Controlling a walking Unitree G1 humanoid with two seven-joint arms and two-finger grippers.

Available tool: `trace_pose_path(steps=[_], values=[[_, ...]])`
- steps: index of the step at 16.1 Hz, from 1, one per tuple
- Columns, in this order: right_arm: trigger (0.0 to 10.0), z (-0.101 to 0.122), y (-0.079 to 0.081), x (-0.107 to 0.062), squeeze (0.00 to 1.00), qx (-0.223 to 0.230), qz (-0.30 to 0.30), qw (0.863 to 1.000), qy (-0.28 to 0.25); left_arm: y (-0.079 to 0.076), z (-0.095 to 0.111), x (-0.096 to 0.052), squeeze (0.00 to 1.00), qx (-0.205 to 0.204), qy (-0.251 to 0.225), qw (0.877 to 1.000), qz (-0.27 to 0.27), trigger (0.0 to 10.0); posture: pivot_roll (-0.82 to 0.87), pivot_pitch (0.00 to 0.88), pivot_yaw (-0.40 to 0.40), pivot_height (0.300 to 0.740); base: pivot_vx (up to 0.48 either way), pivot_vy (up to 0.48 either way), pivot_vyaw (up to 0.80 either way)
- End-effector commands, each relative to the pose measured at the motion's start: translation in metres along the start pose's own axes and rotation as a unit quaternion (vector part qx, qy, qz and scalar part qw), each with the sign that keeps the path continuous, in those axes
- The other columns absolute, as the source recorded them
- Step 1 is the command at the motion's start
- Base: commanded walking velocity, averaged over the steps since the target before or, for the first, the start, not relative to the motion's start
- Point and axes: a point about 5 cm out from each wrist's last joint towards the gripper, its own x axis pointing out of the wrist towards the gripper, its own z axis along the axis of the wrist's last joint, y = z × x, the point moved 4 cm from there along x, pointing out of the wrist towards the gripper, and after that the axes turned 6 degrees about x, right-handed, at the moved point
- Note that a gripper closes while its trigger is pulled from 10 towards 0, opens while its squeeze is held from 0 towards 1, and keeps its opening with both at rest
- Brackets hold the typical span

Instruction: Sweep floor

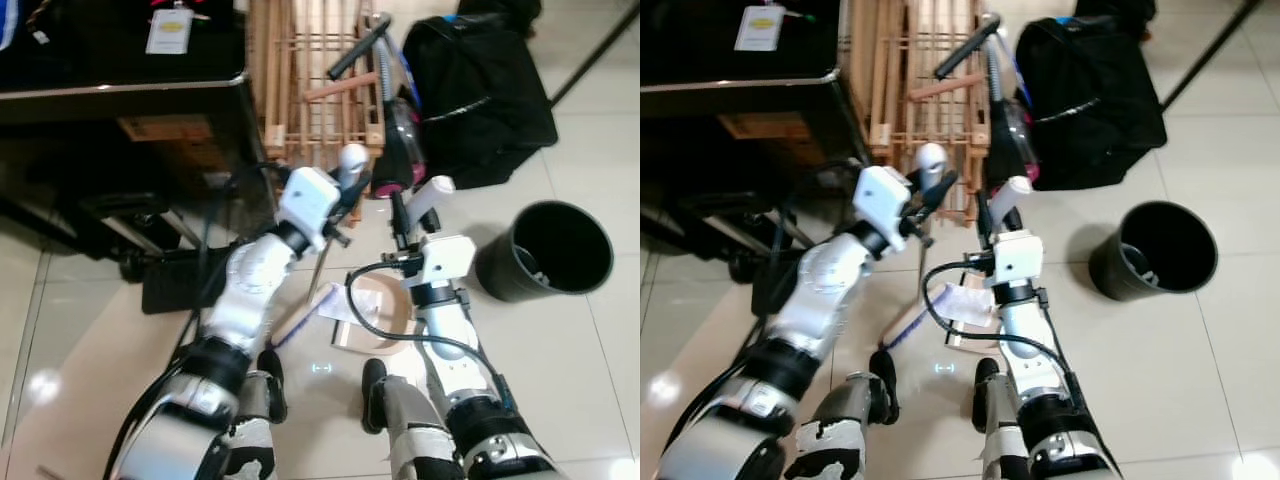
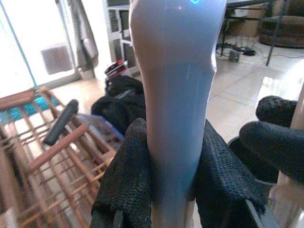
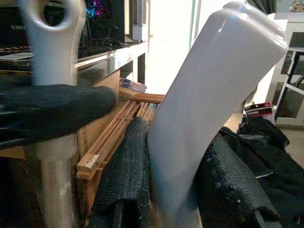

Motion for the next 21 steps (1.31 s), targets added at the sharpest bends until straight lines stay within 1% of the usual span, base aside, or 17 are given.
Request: trace_pose_path(steps=[1,2,4,5,6,7,8,10,12,13,14,15,17,18,19,20,21], values=[[10.0,-0.025,0.015,-0.021,0.0,0.036,0.002,0.997,0.069,-0.006,-0.003,0.001,0.0,0.004,-0.002,1.0,-0.002,10.0,0.01,0.423,0.035,0.74,0.0,0.0,0.0],[10.0,-0.024,0.018,-0.022,0.0,0.042,0.006,0.997,0.069,-0.008,-0.002,0.006,0.0,-0.007,-0.006,1.0,-0.004,10.0,0.01,0.427,0.035,0.74,0.0,0.0,0.0],[10.0,-0.026,0.022,-0.025,0.0,0.048,0.011,0.996,0.077,-0.013,0.008,0.019,0.0,-0.061,-0.032,0.998,-0.009,10.0,0.01,0.429,0.031,0.74,0.0,0.0,0.0],[10.0,-0.026,0.022,-0.025,0.0,0.049,0.012,0.996,0.078,-0.014,0.009,0.021,0.0,-0.064,-0.038,0.997,-0.009,10.0,0.01,0.429,0.031,0.74,0.0,0.0,0.0],[10.0,-0.026,0.024,-0.023,0.0,0.051,0.014,0.995,0.082,-0.02,0.022,0.031,0.0,-0.093,-0.069,0.993,-0.022,10.0,0.02,0.427,0.024,0.74,0.0,0.0,0.0],[10.0,-0.026,0.024,-0.023,0.0,0.052,0.015,0.995,0.083,-0.022,0.025,0.033,0.0,-0.098,-0.075,0.992,-0.026,10.0,0.02,0.424,0.024,0.74,0.0,0.0,0.0],[10.0,-0.026,0.025,-0.021,0.0,0.054,0.018,0.995,0.084,-0.028,0.035,0.039,0.0,-0.101,-0.094,0.99,-0.038,10.0,0.02,0.414,0.022,0.74,0.0,0.0,0.0],[10.0,-0.026,0.024,-0.018,0.0,0.055,0.019,0.995,0.085,-0.031,0.046,0.045,0.0,-0.097,-0.114,0.987,-0.051,10.0,0.03,0.405,0.018,0.74,0.0,0.0,0.0],[10.0,-0.026,0.021,-0.017,0.0,0.054,0.019,0.995,0.088,-0.026,0.058,0.046,0.0,-0.086,-0.14,0.984,-0.067,10.0,0.04,0.379,0.009,0.74,0.0,0.0,0.0],[10.0,-0.027,0.02,-0.017,0.0,0.054,0.018,0.994,0.088,-0.025,0.062,0.044,0.0,-0.081,-0.148,0.983,-0.076,10.0,0.05,0.37,0.006,0.74,0.0,0.0,0.0],[10.0,-0.027,0.017,-0.016,0.0,0.055,0.017,0.994,0.089,-0.016,0.071,0.039,0.0,-0.071,-0.164,0.98,-0.087,10.0,0.06,0.357,0.004,0.74,0.0,0.0,0.0],[10.0,-0.029,0.013,-0.015,0.0,0.054,0.015,0.994,0.092,-0.002,0.085,0.03,0.0,-0.062,-0.184,0.976,-0.099,10.0,0.08,0.345,0.0,0.74,0.0,0.0,0.0],[10.0,-0.031,0.008,-0.014,0.0,0.053,0.01,0.994,0.096,0.006,0.095,0.02,0.0,-0.053,-0.194,0.972,-0.119,10.0,0.1,0.333,-0.001,0.74,0.0,0.0,0.0],[10.0,-0.031,0.006,-0.015,0.0,0.052,0.008,0.994,0.098,0.009,0.1,0.014,0.0,-0.052,-0.196,0.971,-0.126,10.0,0.11,0.324,-0.001,0.74,0.0,0.0,0.0],[10.0,-0.033,0.001,-0.015,0.0,0.049,0.005,0.994,0.102,0.015,0.106,0.002,0.0,-0.048,-0.196,0.97,-0.139,10.0,0.13,0.301,0.0,0.74,0.0,0.0,0.0],[10.0,-0.035,-0.005,-0.015,0.0,0.046,0.001,0.993,0.105,0.019,0.109,-0.008,0.0,-0.044,-0.184,0.97,-0.153,10.0,0.13,0.287,-0.003,0.74,0.0,0.0,0.0],[10.0,-0.035,-0.01,-0.015,0.0,0.042,-0.006,0.994,0.105,0.02,0.105,-0.02,0.0,-0.034,-0.158,0.973,-0.167,10.0,0.13,0.275,-0.003,0.74,0.0,0.0,0.0]])
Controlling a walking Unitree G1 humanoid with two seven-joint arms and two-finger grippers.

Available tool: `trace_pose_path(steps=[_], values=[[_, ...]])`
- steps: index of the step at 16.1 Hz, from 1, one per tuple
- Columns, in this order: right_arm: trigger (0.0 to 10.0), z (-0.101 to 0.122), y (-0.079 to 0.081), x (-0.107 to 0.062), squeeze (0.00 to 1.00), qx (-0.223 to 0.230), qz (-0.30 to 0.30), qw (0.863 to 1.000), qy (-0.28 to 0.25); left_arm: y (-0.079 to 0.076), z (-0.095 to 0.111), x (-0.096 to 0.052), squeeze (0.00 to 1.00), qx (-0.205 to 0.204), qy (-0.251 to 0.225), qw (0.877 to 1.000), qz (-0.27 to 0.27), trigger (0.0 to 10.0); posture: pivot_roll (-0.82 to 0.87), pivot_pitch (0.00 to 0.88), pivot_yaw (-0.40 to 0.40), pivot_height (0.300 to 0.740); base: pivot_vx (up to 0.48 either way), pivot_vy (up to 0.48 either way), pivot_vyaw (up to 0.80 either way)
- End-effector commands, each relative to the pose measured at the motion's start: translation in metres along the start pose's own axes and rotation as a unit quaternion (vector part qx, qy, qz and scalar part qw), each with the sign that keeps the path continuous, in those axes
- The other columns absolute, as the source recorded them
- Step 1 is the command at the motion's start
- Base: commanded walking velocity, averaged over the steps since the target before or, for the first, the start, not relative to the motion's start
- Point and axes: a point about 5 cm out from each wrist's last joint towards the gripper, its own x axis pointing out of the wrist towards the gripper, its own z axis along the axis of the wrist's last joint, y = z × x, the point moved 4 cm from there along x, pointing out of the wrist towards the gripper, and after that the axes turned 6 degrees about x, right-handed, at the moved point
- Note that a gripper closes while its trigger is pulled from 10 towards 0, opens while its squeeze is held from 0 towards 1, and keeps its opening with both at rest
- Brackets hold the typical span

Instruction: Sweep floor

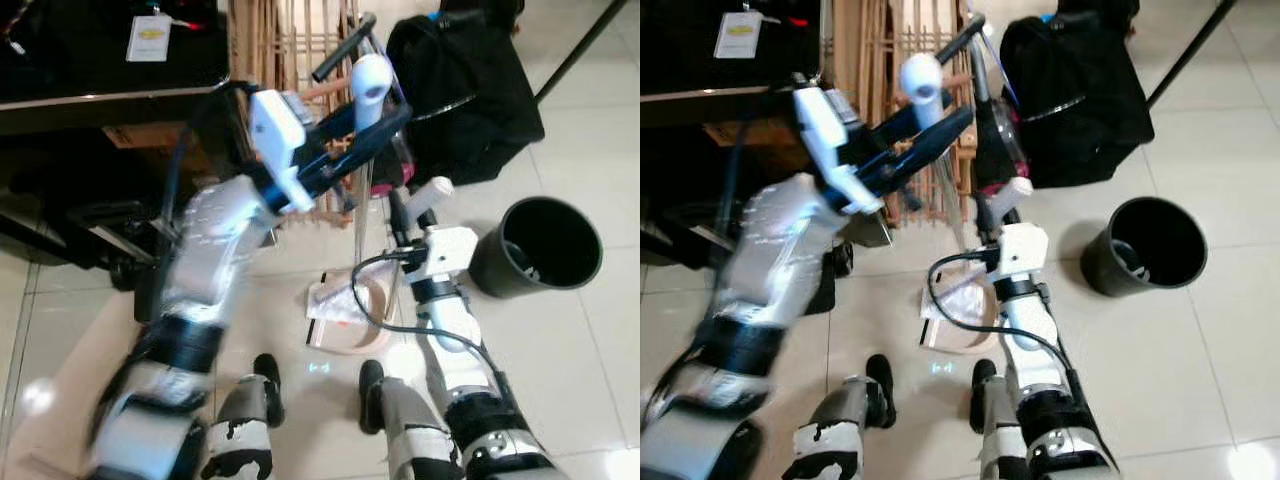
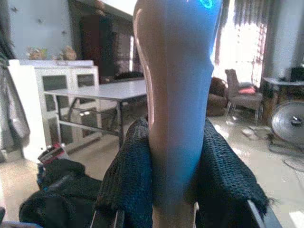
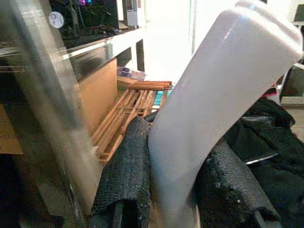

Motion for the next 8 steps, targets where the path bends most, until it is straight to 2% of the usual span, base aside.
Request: trace_pose_path(steps=[1,3,4,5,8], values=[[10.0,-0.028,-0.005,-0.019,0.0,0.008,-0.013,0.997,0.072,-0.004,-0.001,-0.009,0.0,0.005,0.023,1.0,-0.002,10.0,0.13,0.25,-0.007,0.74,0.0,0.0,0.0],[10.0,-0.025,-0.019,-0.018,0.0,0.029,-0.046,0.996,0.07,0.003,-0.032,-0.043,0.0,0.051,0.138,0.987,0.066,10.0,0.11,0.204,-0.006,0.74,0.0,0.0,0.0],[10.0,-0.023,-0.023,-0.017,0.0,0.036,-0.057,0.995,0.067,0.003,-0.034,-0.048,0.0,0.056,0.151,0.984,0.077,10.0,0.1,0.195,-0.003,0.74,0.0,0.0,0.0],[10.0,-0.015,-0.035,-0.017,0.0,0.046,-0.088,0.994,0.054,0.006,-0.033,-0.061,0.0,0.062,0.171,0.976,0.123,10.0,0.09,0.179,0.0,0.74,0.0,0.0,0.0],[10.0,0.006,-0.058,-0.02,0.0,0.055,-0.134,0.989,0.031,0.008,-0.033,-0.079,0.0,0.068,0.196,0.961,0.181,10.0,0.06,0.136,0.006,0.74,0.0,0.0,0.0]])
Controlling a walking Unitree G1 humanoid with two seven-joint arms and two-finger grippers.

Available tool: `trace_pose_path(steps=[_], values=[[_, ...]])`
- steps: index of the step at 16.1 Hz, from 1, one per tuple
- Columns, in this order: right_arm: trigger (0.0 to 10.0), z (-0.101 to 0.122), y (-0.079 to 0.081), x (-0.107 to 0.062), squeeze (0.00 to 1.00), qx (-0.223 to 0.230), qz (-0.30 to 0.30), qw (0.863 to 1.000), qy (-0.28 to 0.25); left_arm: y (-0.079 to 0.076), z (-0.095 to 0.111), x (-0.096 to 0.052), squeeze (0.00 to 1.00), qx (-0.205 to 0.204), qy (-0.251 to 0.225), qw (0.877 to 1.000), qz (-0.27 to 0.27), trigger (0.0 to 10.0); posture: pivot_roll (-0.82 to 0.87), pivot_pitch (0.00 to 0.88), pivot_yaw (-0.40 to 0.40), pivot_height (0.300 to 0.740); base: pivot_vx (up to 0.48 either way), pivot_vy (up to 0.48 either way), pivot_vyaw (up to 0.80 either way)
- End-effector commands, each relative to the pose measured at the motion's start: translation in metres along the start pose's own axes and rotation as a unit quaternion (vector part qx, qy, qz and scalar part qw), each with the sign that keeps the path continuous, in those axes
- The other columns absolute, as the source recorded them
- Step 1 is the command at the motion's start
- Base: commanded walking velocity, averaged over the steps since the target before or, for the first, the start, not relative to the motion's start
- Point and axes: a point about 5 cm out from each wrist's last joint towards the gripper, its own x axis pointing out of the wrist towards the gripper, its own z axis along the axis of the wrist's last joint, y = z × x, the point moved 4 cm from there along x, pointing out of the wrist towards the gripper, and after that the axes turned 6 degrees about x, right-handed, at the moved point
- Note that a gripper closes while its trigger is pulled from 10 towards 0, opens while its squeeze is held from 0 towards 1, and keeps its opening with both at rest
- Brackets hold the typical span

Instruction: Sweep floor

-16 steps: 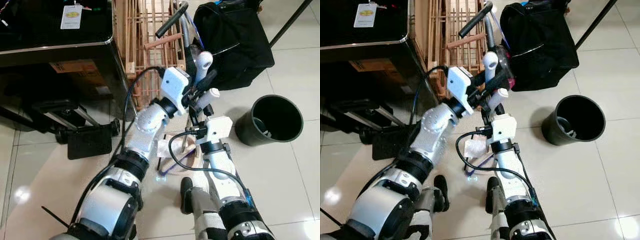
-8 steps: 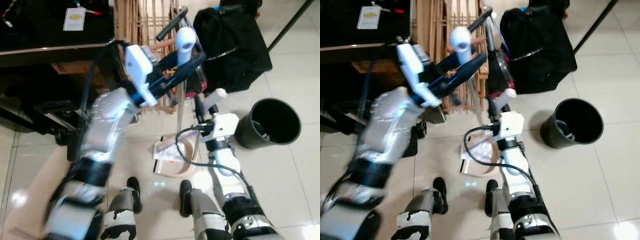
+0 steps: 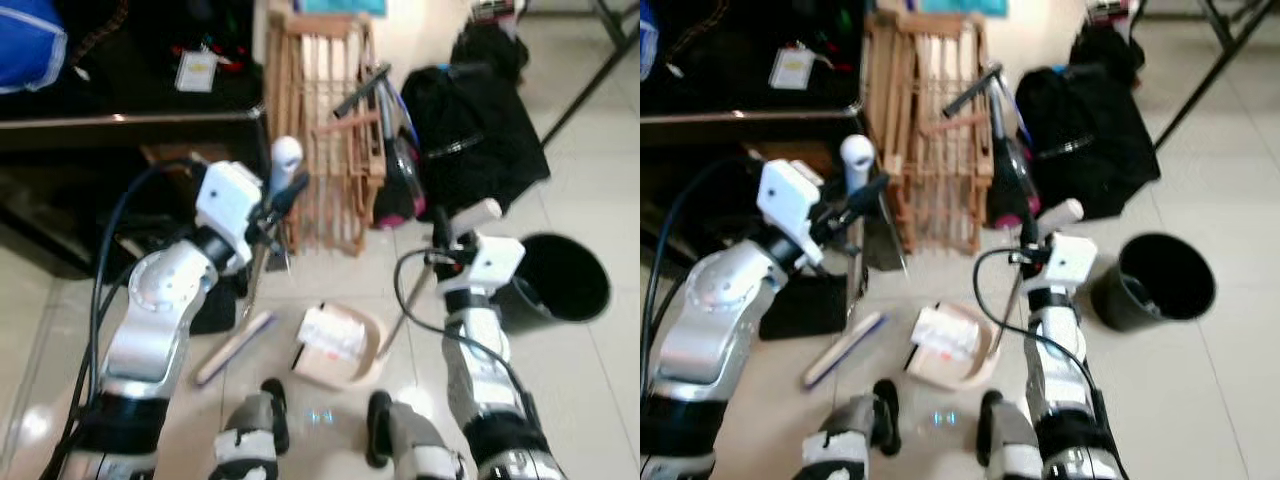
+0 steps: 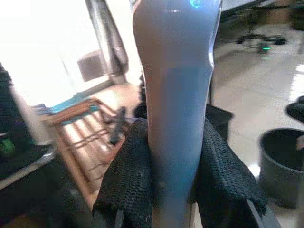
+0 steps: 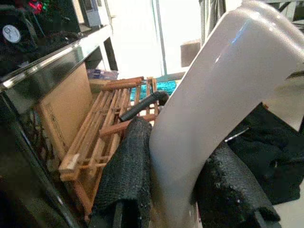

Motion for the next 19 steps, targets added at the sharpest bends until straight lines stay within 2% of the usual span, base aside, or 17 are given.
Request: trace_pose_path(steps=[1,4,6,8,9,12,14,19], values=[[10.0,0.02,-0.008,0.003,0.0,0.007,-0.014,1.0,-0.026,0.004,0.007,-0.004,0.0,0.008,-0.007,1.0,0.022,10.0,0.05,0.126,0.007,0.74,0.0,0.0,0.0],[10.0,0.047,-0.014,0.003,0.0,0.016,-0.014,0.999,-0.024,0.01,-0.019,-0.019,0.0,-0.016,0.052,0.997,0.058,10.0,0.02,0.112,-0.003,0.74,0.0,0.0,0.0],[10.0,0.067,-0.015,0.004,0.0,0.019,-0.006,0.999,-0.025,0.014,-0.032,-0.027,0.0,-0.017,0.085,0.993,0.078,10.0,0.01,0.103,-0.01,0.74,0.0,0.0,0.0],[10.0,0.081,-0.013,0.002,0.0,0.021,0.008,1.0,-0.011,0.011,-0.039,-0.032,0.0,-0.024,0.105,0.991,0.082,10.0,0.01,0.091,-0.014,0.74,0.0,0.0,0.0],[10.0,0.089,-0.015,-0.002,0.0,0.013,0.011,1.0,0.002,0.003,-0.046,-0.037,0.0,-0.032,0.121,0.99,0.07,10.0,0.01,0.083,-0.014,0.74,0.0,0.0,0.0],[10.0,0.106,-0.022,-0.003,0.0,0.013,-0.009,1.0,0.004,-0.002,-0.051,-0.041,0.0,-0.047,0.132,0.987,0.076,10.0,0.0,0.069,-0.013,0.74,0.0,0.0,-0.16],[10.0,0.127,-0.028,-0.003,0.0,0.057,-0.035,0.997,-0.024,-0.006,-0.054,-0.042,0.0,-0.054,0.137,0.986,0.078,10.0,0.0,0.059,-0.009,0.74,0.0,0.0,-0.8],[10.0,0.14,-0.028,-0.004,0.0,0.09,-0.031,0.995,-0.026,-0.008,-0.056,-0.04,0.0,-0.058,0.14,0.986,0.075,10.0,0.0,0.047,-0.006,0.74,0.0,0.0,-0.8]])
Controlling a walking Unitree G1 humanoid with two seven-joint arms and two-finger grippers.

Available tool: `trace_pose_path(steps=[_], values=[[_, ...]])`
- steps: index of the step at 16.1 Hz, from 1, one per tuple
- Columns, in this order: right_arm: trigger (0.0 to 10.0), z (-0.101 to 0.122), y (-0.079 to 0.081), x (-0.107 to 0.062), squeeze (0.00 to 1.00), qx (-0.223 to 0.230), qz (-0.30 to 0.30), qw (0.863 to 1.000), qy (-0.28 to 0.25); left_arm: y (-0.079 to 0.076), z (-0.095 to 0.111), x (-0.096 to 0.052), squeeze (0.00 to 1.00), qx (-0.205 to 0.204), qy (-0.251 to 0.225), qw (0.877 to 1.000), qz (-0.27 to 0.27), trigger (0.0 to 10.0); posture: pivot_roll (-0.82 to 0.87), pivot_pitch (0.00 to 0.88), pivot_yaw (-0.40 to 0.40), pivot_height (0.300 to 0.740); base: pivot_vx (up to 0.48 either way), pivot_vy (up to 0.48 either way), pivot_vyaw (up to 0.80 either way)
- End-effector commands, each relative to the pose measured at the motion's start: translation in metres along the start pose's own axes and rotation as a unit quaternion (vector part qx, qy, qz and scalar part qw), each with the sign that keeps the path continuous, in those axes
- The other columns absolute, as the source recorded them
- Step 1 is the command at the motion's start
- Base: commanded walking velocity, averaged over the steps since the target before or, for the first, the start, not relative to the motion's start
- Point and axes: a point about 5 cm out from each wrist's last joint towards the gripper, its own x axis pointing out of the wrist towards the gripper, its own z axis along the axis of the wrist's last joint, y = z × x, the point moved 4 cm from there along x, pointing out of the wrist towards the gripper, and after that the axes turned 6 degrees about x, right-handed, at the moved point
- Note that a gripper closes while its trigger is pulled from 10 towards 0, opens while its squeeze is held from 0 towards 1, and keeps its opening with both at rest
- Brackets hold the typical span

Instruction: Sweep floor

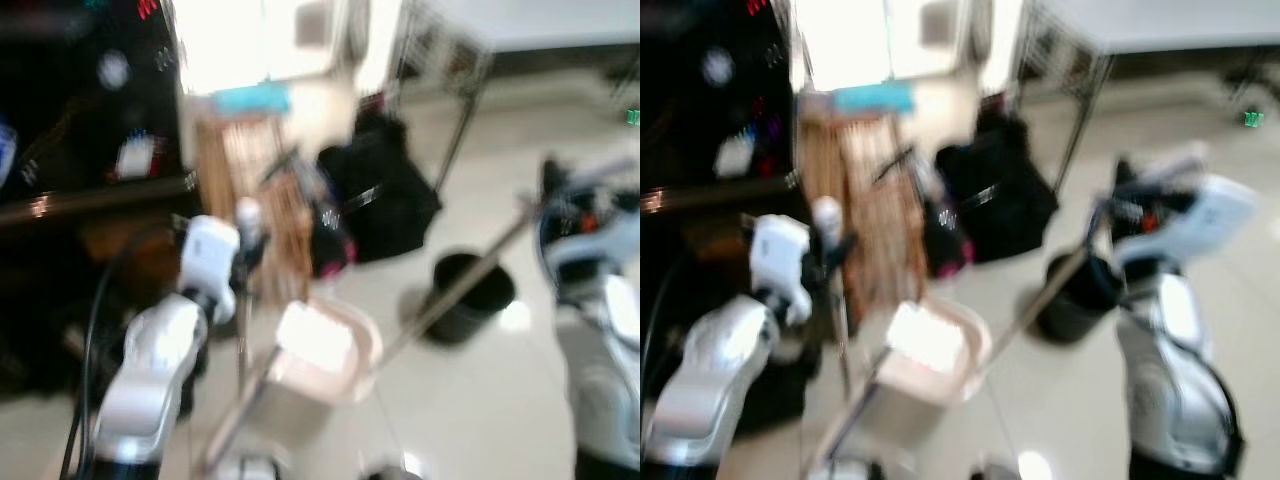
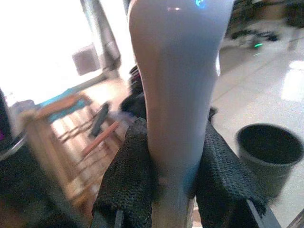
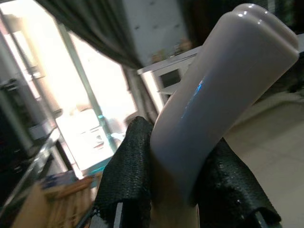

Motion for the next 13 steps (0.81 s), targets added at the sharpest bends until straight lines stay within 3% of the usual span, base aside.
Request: trace_pose_path(steps=[1,6,13], values=[[10.0,0.014,0.009,-0.002,0.0,0.013,0.019,1.0,-0.016,0.005,0.005,0.001,0.0,0.009,-0.005,1.0,0.007,10.0,0.0,0.047,-0.006,0.74,0.0,0.0,-0.8],[10.0,0.036,0.013,0.006,0.0,0.015,0.022,0.999,-0.041,0.013,-0.003,-0.001,0.0,0.005,0.016,0.999,0.029,10.0,0.0,0.05,-0.011,0.74,0.0,0.0,-0.8],[10.0,0.073,0.042,0.039,0.0,0.008,0.065,0.996,-0.061,0.028,0.002,-0.003,0.0,0.001,0.01,0.996,0.086,10.0,0.0,0.048,-0.038,0.74,0.0,0.0,-0.8]])
